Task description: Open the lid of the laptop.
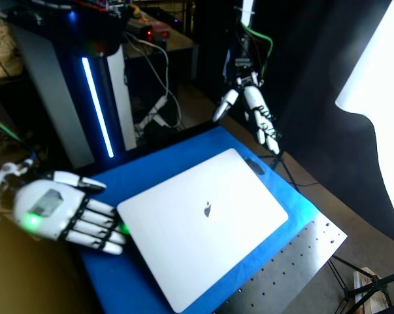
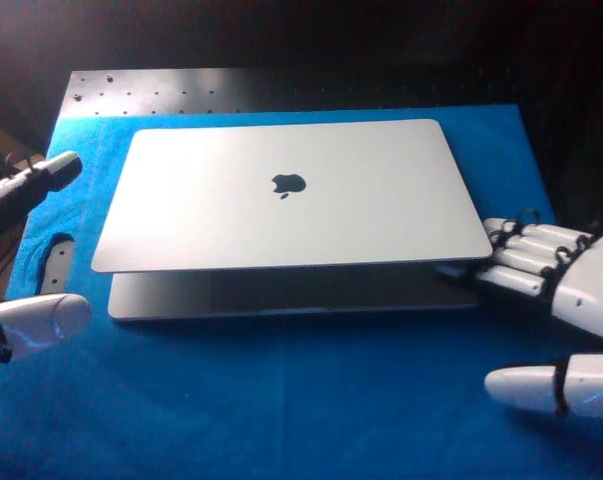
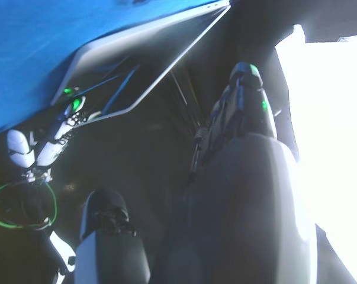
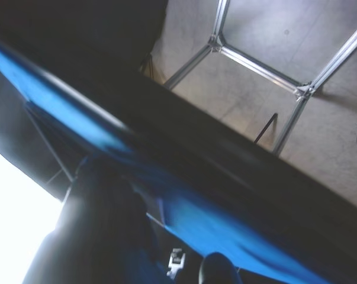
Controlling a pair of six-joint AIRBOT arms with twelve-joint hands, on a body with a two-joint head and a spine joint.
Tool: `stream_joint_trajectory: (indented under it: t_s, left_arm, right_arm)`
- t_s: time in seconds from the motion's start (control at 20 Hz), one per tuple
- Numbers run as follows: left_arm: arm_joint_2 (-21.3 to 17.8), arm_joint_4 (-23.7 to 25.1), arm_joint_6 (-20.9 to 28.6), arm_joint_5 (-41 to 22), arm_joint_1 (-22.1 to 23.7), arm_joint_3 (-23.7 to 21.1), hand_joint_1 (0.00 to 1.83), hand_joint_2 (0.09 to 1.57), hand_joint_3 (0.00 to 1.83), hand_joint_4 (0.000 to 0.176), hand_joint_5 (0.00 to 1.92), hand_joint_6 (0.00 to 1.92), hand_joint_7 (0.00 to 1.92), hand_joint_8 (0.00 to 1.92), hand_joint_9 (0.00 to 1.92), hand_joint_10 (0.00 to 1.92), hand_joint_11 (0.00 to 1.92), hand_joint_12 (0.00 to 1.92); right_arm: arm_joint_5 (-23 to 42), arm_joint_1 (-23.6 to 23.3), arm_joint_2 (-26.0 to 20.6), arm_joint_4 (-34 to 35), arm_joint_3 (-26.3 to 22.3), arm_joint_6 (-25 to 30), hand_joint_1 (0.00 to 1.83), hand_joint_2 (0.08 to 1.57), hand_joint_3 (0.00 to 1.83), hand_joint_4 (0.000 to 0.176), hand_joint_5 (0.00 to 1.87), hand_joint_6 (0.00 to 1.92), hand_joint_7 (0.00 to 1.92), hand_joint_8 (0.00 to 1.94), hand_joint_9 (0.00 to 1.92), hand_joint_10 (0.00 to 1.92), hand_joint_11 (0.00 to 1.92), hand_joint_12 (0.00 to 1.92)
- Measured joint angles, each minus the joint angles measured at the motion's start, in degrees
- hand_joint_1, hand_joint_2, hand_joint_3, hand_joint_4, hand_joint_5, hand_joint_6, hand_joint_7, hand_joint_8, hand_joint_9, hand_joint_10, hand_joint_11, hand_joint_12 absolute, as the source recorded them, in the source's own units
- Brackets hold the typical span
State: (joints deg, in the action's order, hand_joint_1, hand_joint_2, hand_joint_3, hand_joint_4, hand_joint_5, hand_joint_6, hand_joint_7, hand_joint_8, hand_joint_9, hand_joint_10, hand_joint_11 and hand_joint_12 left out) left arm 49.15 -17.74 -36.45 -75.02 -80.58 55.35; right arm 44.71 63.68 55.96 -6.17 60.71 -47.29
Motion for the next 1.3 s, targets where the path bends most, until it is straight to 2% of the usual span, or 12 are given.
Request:
stream_joint_trajectory:
  t_s: [0.4,0.55,0.8,0.95,1.15,1.3]
  left_arm:
    - [0.04,-0.15,0.02,0.15,0.20,0.33,0.39,0.98,0.00,0.176,0.00,0.00,0.00,0.00,0.00,0.00,0.00,0.00]
    - [0.20,-0.02,-0.02,0.42,0.94,0.57,0.44,0.96,0.00,0.176,0.00,0.00,0.00,0.00,0.00,0.00,0.00,0.00]
    - [1.73,3.32,0.02,4.15,6.91,3.30,0.55,0.92,0.00,0.176,0.00,0.00,0.00,0.00,0.00,0.00,0.00,0.00]
    - [3.67,6.84,0.02,9.03,10.84,5.51,0.63,0.91,0.00,0.176,0.00,0.00,0.00,0.00,0.00,0.00,0.00,0.00]
    - [5.27,9.86,0.02,14.82,15.19,8.00,0.48,0.93,0.00,0.176,0.00,0.00,0.00,0.00,0.00,0.00,0.00,0.00]
    - [6.80,10.97,0.04,18.21,17.44,9.68,0.60,0.94,0.00,0.176,0.00,0.00,0.00,0.00,0.00,0.00,0.00,0.00]
  right_arm:
    - [-2.67,-3.04,1.84,-4.48,1.38,1.33,0.00,1.22,0.00,0.000,0.00,0.00,0.00,0.00,0.00,0.00,0.00,0.00]
    - [-3.50,-4.28,2.84,-5.97,1.95,2.05,0.00,1.22,0.00,0.000,0.00,0.00,0.00,0.00,0.00,0.00,0.00,0.00]
    - [-4.11,-5.25,3.13,-8.68,2.29,3.69,0.00,1.22,0.00,0.000,0.00,0.00,0.00,0.00,0.00,0.00,0.00,0.00]
    - [-4.48,-5.86,3.56,-10.01,2.43,4.04,0.00,1.24,0.01,0.000,0.00,0.00,0.00,0.00,0.00,0.00,0.00,0.00]
    - [-5.11,-7.48,4.90,-10.49,3.30,4.15,0.00,1.26,0.01,0.000,0.00,0.00,0.00,0.00,0.00,0.00,0.00,0.00]
    - [-4.94,-7.82,6.29,-10.88,3.93,4.48,0.00,1.19,0.00,0.000,0.00,0.00,0.00,0.00,0.00,0.00,0.00,0.00]
